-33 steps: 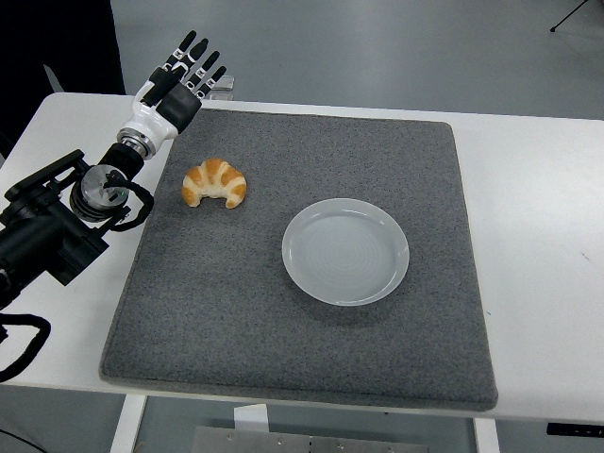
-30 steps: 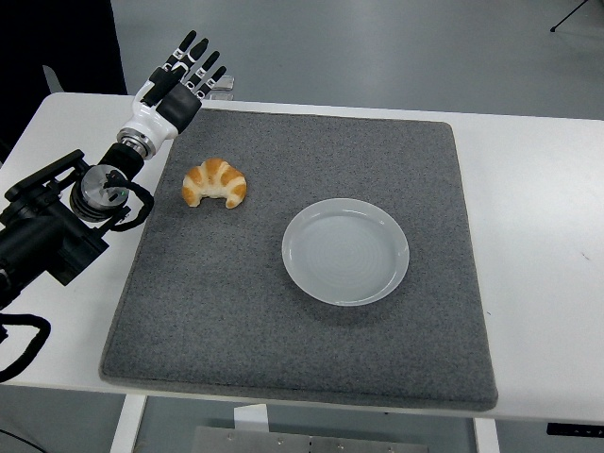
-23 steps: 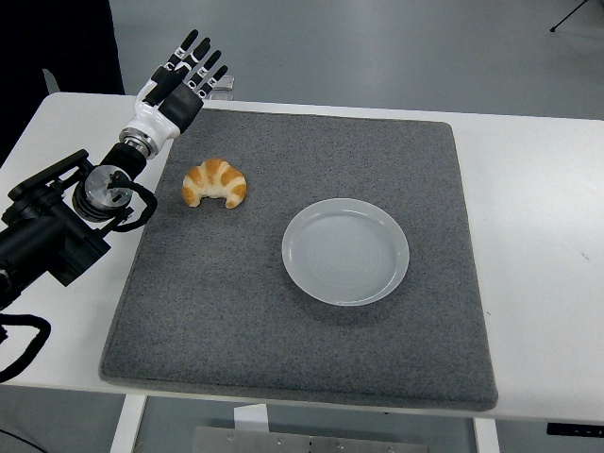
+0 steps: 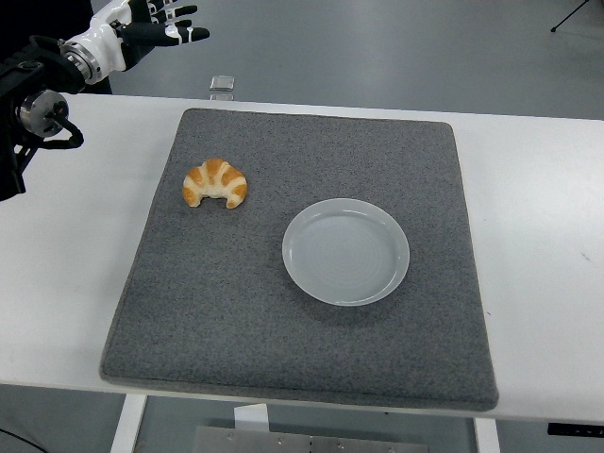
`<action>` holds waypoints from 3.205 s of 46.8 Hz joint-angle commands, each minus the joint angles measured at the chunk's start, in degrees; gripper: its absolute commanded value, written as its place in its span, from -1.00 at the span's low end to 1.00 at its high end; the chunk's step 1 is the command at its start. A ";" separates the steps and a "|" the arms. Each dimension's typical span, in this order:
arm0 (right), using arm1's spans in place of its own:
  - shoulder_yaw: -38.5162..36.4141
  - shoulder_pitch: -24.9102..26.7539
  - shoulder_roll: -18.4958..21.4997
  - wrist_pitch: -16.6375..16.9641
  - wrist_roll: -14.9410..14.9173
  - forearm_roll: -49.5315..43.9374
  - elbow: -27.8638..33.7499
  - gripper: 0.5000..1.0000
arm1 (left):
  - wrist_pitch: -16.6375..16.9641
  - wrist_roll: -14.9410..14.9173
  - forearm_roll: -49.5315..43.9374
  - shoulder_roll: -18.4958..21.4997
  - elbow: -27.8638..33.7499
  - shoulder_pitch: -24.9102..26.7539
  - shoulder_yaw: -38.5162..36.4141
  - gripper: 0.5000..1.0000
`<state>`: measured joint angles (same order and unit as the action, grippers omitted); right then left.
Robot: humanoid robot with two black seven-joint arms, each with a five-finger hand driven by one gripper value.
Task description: Place the bread on the plate
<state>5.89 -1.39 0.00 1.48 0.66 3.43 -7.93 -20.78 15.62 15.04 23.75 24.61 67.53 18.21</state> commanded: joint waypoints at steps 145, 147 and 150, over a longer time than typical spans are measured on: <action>0.00 -0.01 0.00 -0.07 -0.05 0.00 -0.07 0.81 | 7.60 0.03 52.28 4.46 21.18 7.17 -21.90 -1.00; 0.00 -0.01 0.00 -0.07 -0.05 0.00 0.02 0.81 | 7.42 0.12 52.19 4.64 21.35 8.58 -21.72 -1.00; 0.00 -0.01 0.00 -0.07 -0.05 0.00 0.02 0.81 | 7.33 0.20 51.58 5.08 21.62 10.33 -21.37 -1.00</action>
<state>5.89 -1.41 0.00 1.43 0.63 3.43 -7.93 -13.32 15.66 67.28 28.40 45.91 76.09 -3.56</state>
